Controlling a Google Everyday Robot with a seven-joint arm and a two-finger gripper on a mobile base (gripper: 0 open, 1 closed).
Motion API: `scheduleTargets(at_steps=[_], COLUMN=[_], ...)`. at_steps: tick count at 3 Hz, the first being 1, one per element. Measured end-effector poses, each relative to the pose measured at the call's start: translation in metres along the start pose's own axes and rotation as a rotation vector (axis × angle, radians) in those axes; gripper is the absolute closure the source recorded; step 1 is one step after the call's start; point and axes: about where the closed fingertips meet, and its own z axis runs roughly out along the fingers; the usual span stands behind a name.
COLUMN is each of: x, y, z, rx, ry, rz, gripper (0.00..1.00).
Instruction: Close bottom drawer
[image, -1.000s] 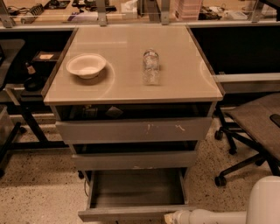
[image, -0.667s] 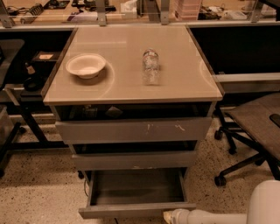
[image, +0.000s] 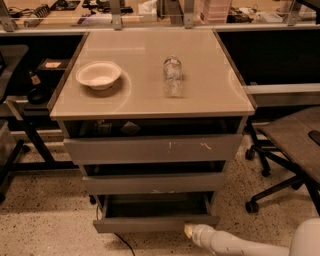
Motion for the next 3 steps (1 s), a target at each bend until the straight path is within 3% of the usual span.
scheduleTargets(at_steps=[1,3], x=[-0.0326,-0.0377], y=[0.0037,0.0016], z=[0.0087,0.0147], rx=[-0.005,0.011], ry=[-0.07,-0.091], rz=[-0.023,-0.013], gripper=[1.0,1.0])
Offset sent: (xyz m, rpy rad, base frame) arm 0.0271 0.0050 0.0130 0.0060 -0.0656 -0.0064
